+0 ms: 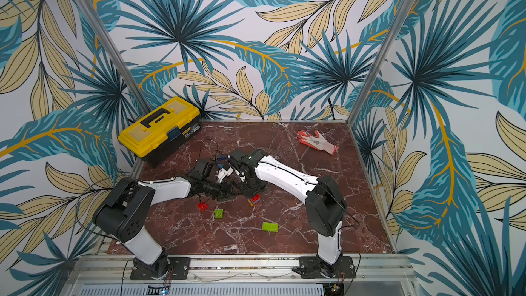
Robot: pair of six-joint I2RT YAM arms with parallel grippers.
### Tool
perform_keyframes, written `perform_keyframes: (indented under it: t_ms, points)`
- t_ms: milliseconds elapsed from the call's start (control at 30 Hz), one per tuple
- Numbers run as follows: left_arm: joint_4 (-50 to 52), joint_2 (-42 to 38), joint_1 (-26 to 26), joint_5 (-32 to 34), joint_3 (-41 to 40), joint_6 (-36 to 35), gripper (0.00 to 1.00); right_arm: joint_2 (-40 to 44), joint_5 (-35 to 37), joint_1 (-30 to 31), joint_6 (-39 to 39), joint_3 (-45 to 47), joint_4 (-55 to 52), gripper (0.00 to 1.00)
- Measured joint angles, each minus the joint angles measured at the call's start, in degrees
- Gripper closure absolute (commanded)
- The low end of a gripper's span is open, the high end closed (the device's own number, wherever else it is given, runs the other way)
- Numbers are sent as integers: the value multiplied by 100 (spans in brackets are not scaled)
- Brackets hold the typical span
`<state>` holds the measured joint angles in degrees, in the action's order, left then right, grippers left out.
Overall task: Assemble a carrot with lego
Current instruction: Assemble the lego brick with the lego brick.
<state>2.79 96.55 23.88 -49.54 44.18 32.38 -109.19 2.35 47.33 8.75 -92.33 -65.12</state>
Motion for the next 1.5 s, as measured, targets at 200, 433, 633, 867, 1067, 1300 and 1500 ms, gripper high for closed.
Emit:
perform_keyframes:
  t_ms: [200, 433, 633, 867, 1067, 1300, 1500]
  points:
    - [0, 0, 0, 2, 0, 0, 12, -103, -26, -4, -22, -138, -181, 70]
    - [0, 24, 0, 2, 2, 0, 12, -103, -28, -11, 28, -103, -105, 70]
    - [0, 26, 0, 0, 13, 0, 12, 44, -28, -11, 184, 122, 116, 70]
    - [2, 83, -2, -9, 96, -4, 12, 61, -26, -9, 219, 177, 177, 70]
    - [0, 131, 0, -44, 98, -4, 12, 125, -22, -4, 260, 317, 323, 70]
    - [2, 140, 0, -61, 107, -2, 12, 17, 13, 7, 192, 162, 170, 70]
    - [2, 140, -2, -61, 107, -2, 12, -15, 17, 9, 177, 131, 136, 67]
